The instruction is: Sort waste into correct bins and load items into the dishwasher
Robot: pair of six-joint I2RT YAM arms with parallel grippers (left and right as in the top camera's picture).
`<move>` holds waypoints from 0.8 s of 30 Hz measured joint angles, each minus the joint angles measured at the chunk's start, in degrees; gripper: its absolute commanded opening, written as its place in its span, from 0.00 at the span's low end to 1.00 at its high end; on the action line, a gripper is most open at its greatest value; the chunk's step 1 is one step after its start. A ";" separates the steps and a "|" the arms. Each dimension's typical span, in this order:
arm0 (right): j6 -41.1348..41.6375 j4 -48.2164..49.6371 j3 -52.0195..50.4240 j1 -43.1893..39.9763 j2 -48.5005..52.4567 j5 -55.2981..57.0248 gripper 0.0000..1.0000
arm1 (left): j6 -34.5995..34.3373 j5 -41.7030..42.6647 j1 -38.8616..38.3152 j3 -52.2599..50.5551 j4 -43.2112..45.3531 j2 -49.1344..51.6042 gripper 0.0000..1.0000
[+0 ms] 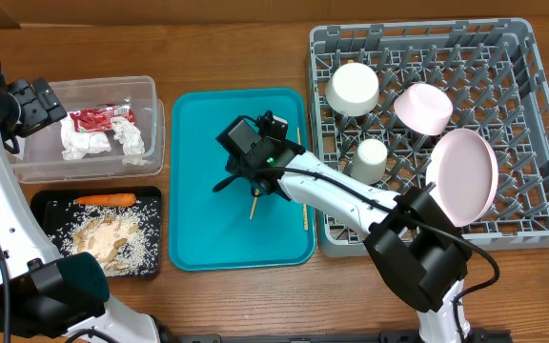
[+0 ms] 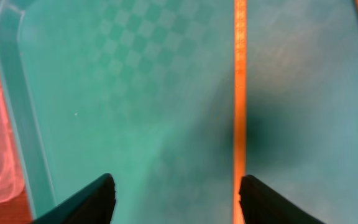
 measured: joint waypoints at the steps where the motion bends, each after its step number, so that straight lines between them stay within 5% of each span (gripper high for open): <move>1: -0.24 -0.15 0.00 0.00 0.00 0.46 0.49 | 0.00 0.00 0.00 0.00 0.02 0.00 1.00; 6: -1.25 -2.36 0.02 0.00 0.04 4.00 0.33 | 0.00 0.00 0.00 0.00 0.00 0.00 1.00; 24: 0.90 1.79 0.00 0.00 4.76 11.63 0.34 | 0.00 -0.02 0.00 0.00 0.02 0.00 1.00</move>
